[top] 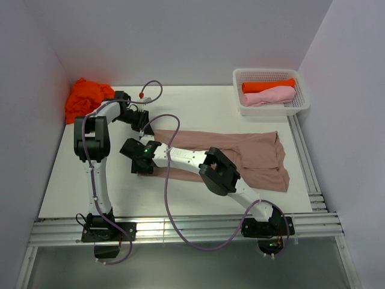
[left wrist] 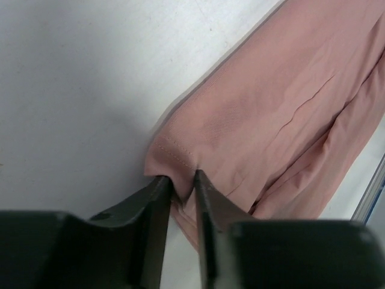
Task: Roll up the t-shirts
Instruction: Roll the tshirt
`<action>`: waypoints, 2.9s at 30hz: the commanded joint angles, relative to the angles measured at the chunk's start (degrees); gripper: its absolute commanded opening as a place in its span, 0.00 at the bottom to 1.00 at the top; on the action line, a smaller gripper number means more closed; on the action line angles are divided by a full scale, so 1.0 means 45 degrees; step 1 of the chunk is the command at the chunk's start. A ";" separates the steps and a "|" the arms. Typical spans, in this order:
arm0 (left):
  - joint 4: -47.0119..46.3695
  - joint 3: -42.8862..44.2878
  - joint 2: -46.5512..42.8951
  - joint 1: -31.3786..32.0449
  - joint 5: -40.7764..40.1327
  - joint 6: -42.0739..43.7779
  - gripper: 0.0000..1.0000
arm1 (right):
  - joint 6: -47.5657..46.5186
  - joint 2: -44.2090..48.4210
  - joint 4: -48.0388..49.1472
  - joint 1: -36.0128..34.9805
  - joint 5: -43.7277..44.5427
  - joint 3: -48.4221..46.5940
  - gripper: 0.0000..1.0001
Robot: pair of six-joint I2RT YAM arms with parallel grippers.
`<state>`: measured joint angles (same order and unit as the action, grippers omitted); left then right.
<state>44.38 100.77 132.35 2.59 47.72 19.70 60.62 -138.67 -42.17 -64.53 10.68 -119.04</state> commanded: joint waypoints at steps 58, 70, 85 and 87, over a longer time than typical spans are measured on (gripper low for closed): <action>-0.0097 -0.2356 -0.4041 0.1103 -0.6249 -0.0238 0.02 | -0.0834 0.4175 0.2360 -0.0249 -0.0869 0.4110 0.00; 0.0255 -0.1535 -0.3592 0.2080 -0.6874 -0.0785 0.05 | -0.0386 0.5112 0.3296 -0.0113 -0.0596 0.6062 0.00; 0.0606 -0.0890 -0.3006 0.3096 -0.7578 -0.1156 0.18 | 0.0591 0.6050 0.5191 0.0063 -0.0381 0.8621 0.00; 0.0606 -0.0890 -0.2928 0.3213 -0.7656 -0.1253 0.25 | 0.0650 0.6187 0.5386 0.0083 -0.0381 0.8952 0.00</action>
<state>46.81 94.54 118.89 16.14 14.31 15.27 62.15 -114.32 -20.38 -64.55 7.73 -80.71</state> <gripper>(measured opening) 0.235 0.009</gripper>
